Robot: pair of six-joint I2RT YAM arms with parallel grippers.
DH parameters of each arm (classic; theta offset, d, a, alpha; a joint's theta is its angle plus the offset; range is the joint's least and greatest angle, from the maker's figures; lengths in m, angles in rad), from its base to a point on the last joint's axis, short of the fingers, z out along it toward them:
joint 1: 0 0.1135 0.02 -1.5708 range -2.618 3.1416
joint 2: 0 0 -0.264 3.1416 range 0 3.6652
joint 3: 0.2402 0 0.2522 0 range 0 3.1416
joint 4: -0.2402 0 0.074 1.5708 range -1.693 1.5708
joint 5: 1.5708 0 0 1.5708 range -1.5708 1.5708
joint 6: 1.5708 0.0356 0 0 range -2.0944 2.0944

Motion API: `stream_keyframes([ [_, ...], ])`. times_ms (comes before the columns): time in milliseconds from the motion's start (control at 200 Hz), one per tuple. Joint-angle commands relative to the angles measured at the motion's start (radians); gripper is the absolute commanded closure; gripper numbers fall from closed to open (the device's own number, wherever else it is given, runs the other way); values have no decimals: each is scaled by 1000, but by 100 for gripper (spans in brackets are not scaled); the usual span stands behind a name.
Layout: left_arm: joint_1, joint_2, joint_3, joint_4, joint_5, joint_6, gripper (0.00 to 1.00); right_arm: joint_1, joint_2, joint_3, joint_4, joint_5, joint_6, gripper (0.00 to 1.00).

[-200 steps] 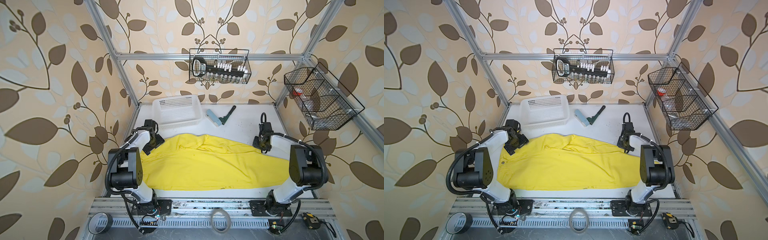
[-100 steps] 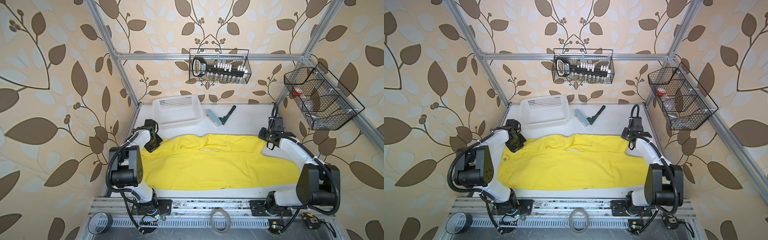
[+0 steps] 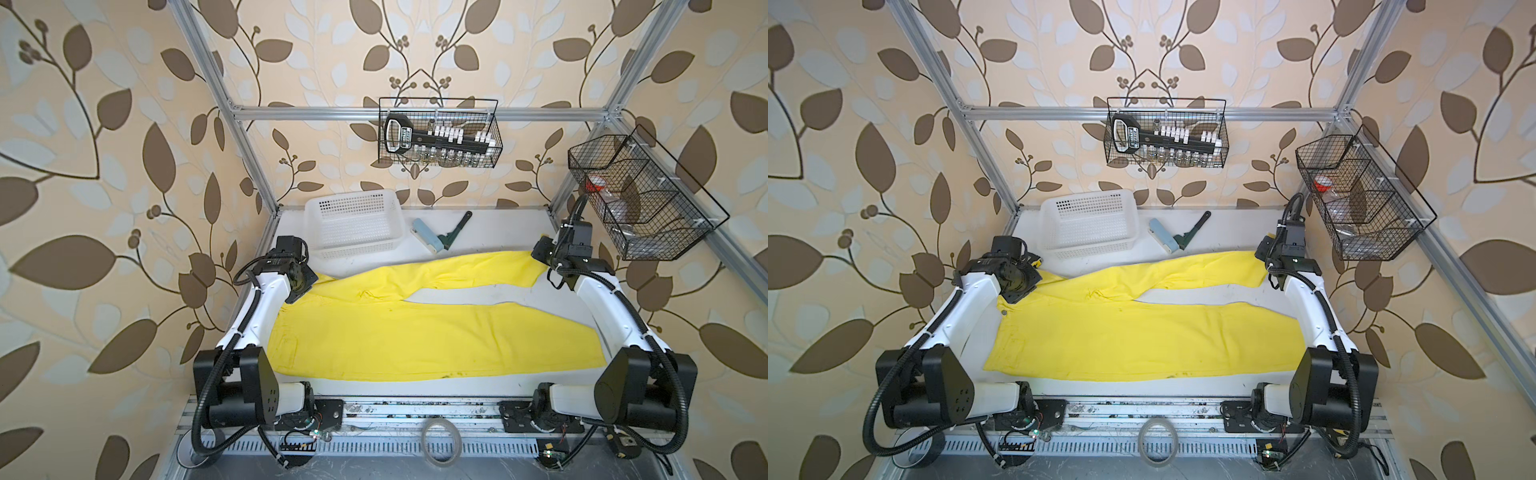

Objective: Fold and stack the trousers
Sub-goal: Smooth out the trousers at the center of the table.

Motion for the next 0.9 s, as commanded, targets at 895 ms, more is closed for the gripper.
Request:
stream_keyframes([
  [895,41,-96,-302,38,57,-63,83,-77,68,-239,98,-5,45,98],
])
